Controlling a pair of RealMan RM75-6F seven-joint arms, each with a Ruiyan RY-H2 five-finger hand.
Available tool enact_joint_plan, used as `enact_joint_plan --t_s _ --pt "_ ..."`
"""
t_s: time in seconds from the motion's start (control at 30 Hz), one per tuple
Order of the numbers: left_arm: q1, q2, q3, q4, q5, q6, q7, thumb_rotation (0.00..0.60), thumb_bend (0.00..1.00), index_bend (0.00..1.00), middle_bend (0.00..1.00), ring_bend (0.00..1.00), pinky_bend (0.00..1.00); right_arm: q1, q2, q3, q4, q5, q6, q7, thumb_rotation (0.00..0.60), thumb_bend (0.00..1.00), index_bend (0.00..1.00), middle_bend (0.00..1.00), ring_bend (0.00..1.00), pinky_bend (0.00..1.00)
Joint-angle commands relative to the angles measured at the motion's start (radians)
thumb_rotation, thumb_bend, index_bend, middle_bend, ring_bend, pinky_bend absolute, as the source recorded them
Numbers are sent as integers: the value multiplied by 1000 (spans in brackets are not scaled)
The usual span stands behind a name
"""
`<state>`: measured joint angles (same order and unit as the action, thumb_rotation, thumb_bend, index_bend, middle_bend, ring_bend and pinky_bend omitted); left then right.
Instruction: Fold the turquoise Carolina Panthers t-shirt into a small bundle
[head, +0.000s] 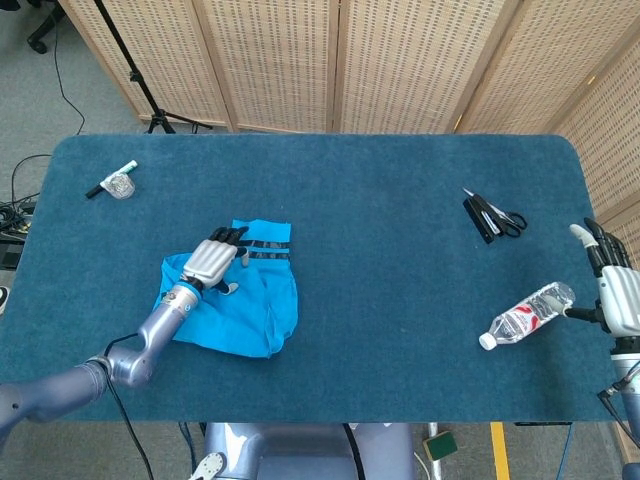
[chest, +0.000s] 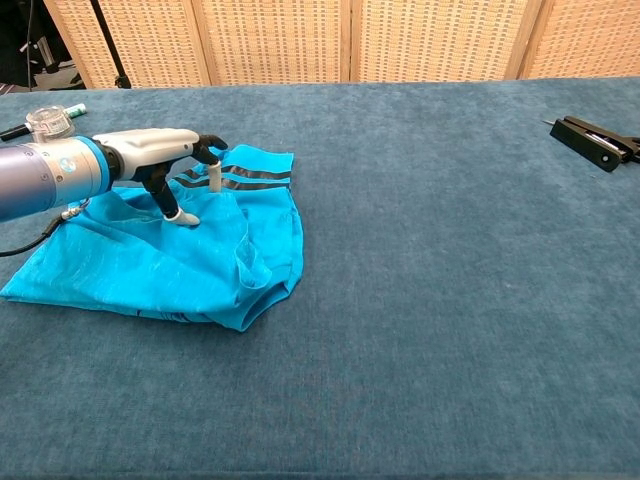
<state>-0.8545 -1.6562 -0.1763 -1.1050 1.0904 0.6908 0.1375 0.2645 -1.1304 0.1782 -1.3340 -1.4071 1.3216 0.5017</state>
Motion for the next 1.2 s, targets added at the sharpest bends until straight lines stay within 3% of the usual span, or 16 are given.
enact_joint_plan --t_s 0.03,0.23,0.7,1.2 --pt "0 -6 2 5 11 3 -13 600 278 523 0 0 0 0 0 1 1 2 -2 2 600 0 0 0 0 0" --pt "7 -5 9 -2 42 20 -39 600 346 635 0 0 0 0 0 2 3 1 -3 5 600 0 0 0 0 0" --pt "11 -4 16 -8 67 47 -30 600 543 743 0 0 0 -1 3 4 2 0 -2 12 600 0 0 0 0 0" --pt "26 32 30 -66 136 122 -13 600 553 813 0 0 0 -4 6 6 0 -1 2 18 600 0 0 0 0 0"
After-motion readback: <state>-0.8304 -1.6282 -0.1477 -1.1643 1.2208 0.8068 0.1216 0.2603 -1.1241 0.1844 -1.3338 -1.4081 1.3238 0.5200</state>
